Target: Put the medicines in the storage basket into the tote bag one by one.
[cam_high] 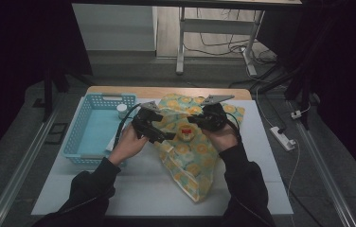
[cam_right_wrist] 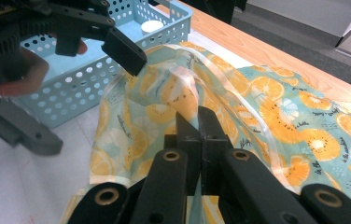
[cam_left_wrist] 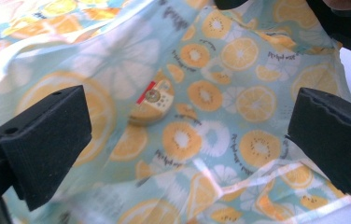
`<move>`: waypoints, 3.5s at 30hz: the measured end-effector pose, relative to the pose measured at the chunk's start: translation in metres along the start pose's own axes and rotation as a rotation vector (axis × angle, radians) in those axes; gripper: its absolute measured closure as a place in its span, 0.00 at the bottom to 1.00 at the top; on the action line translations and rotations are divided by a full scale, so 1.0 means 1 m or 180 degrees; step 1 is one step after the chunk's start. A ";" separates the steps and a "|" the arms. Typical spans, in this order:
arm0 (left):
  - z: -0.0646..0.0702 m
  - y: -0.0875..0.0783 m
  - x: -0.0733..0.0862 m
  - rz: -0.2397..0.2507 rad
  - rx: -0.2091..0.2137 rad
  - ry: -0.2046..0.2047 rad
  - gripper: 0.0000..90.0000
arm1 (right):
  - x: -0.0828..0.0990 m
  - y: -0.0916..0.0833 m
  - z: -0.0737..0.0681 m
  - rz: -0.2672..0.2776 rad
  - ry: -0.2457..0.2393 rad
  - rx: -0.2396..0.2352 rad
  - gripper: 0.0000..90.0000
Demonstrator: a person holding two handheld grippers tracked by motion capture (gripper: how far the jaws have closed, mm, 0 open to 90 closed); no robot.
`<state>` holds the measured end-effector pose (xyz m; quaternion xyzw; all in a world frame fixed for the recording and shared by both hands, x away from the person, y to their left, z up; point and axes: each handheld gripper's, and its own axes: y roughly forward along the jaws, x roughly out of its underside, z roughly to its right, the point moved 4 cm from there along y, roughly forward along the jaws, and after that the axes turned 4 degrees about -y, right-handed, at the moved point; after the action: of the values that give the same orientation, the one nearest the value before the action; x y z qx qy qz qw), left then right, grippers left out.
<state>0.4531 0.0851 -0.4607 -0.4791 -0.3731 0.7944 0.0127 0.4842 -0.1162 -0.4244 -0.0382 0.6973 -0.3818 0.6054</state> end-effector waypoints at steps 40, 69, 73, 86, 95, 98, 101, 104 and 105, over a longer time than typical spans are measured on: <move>-0.066 -0.081 0.062 -0.0159 -0.0729 -0.0429 0.00 | 0.000 0.002 -0.001 -0.0005 0.0007 0.0002 1.00; -0.126 -0.054 0.114 -0.1214 -0.1187 -0.0825 0.01 | 0.001 0.004 -0.003 -0.0036 -0.0014 -0.0022 1.00; -0.126 -0.051 0.116 -0.1348 -0.1306 -0.0803 0.06 | 0.001 0.004 -0.003 -0.0041 -0.0017 -0.0023 1.00; -0.123 -0.049 0.117 -0.1438 -0.1272 -0.0835 0.56 | 0.000 0.004 -0.003 -0.0039 -0.0019 -0.0025 1.00; -0.122 -0.050 0.117 -0.1418 -0.1254 -0.0969 0.78 | 0.000 0.004 -0.003 -0.0038 -0.0018 -0.0026 1.00; -0.123 -0.051 0.117 -0.1418 -0.1277 -0.0992 0.79 | 0.000 0.003 -0.003 -0.0036 -0.0017 -0.0025 1.00; -0.123 -0.053 0.116 -0.1393 -0.1309 -0.1018 0.79 | 0.000 0.003 -0.003 -0.0034 -0.0010 -0.0025 1.00; -0.122 -0.056 0.114 -0.1288 -0.1317 -0.1028 0.79 | 0.000 0.003 -0.002 -0.0029 -0.0008 -0.0022 1.00; -0.122 -0.058 0.113 -0.1238 -0.1308 -0.1035 0.79 | 0.000 0.003 -0.002 -0.0027 -0.0007 -0.0021 1.00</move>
<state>0.4667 0.2405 -0.5424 -0.2582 -0.6073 0.7513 0.0076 0.4832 -0.1133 -0.4262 -0.0436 0.6977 -0.3821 0.6044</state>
